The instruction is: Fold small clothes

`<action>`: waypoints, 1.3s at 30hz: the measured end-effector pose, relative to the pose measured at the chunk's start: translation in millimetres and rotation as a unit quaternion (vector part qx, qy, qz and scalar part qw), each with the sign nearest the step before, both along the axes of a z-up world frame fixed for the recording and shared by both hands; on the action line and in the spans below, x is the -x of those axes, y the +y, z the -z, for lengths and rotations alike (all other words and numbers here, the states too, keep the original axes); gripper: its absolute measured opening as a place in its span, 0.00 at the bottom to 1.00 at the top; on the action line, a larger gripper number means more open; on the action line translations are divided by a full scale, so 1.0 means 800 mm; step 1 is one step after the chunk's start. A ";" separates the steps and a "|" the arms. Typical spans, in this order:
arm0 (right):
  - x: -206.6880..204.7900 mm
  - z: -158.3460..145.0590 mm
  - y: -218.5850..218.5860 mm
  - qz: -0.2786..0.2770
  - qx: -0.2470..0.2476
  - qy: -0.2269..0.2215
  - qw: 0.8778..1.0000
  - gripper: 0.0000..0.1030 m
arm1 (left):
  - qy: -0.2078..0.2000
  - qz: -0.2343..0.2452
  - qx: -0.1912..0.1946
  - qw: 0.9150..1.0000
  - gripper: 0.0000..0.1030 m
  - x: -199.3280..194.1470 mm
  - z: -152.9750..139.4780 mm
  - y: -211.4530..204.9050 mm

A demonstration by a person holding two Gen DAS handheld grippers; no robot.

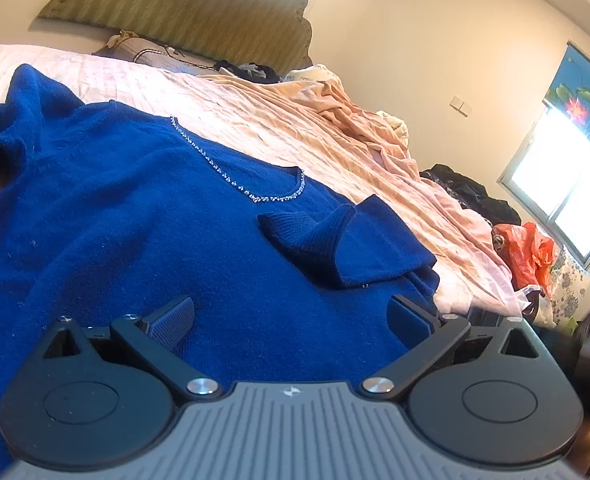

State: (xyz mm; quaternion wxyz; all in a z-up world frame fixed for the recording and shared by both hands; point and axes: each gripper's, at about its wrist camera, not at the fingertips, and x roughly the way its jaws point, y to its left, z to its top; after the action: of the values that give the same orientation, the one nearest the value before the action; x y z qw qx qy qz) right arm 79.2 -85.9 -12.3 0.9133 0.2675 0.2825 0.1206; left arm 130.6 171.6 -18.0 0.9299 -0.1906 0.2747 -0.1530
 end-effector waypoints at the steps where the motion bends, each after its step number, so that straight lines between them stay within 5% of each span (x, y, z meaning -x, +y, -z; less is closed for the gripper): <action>1: 0.004 -0.003 -0.002 0.004 -0.005 -0.010 1.000 0.44 | 0.002 -0.002 -0.004 1.000 1.00 0.000 -0.001 -0.001; 3: 0.009 -0.003 0.001 0.018 -0.002 -0.029 0.999 0.59 | 0.016 -0.012 -0.024 1.000 1.00 -0.006 -0.009 -0.010; 7: 0.010 0.003 -0.003 0.028 -0.023 -0.038 0.999 0.61 | 0.019 -0.041 -0.095 0.994 1.00 -0.037 -0.039 -0.044; 12: 0.011 0.012 -0.028 0.080 -0.079 -0.038 0.993 0.64 | -0.004 -0.016 -0.276 0.961 1.00 -0.099 -0.045 -0.122; 16: 0.009 0.022 -0.041 0.095 -0.120 -0.027 0.988 0.66 | 0.002 0.011 -0.356 0.934 1.00 -0.126 -0.020 -0.158; 19: 0.006 0.021 -0.037 0.086 -0.113 -0.034 0.989 0.71 | 0.004 0.005 -0.339 0.941 0.93 -0.131 -0.016 -0.152; 21: 0.004 0.019 -0.033 0.079 -0.105 -0.038 0.991 0.73 | 0.028 -0.006 -0.297 0.955 0.62 -0.137 -0.017 -0.136; 24: 0.001 0.019 -0.031 0.077 -0.105 -0.039 0.991 0.74 | 0.072 -0.027 -0.217 0.973 0.60 -0.143 -0.014 -0.105; 29: -0.001 0.019 -0.028 0.078 -0.100 -0.039 0.991 0.73 | 0.087 -0.008 -0.236 0.968 0.59 -0.143 -0.018 -0.111; 32: -0.003 0.019 -0.028 0.080 -0.095 -0.039 0.991 0.73 | 0.078 -0.017 -0.222 0.972 0.12 -0.141 -0.023 -0.105; 39: -0.005 0.020 -0.026 0.081 -0.088 -0.038 0.992 0.72 | -0.017 -0.019 -0.262 0.965 0.11 -0.112 -0.053 -0.105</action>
State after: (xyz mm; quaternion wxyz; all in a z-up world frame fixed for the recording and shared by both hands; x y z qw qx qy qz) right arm 83.4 -106.5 -28.4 0.9030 0.3641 0.2137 0.0803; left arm 220.5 87.3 24.7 0.9545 0.0573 0.2862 -0.0613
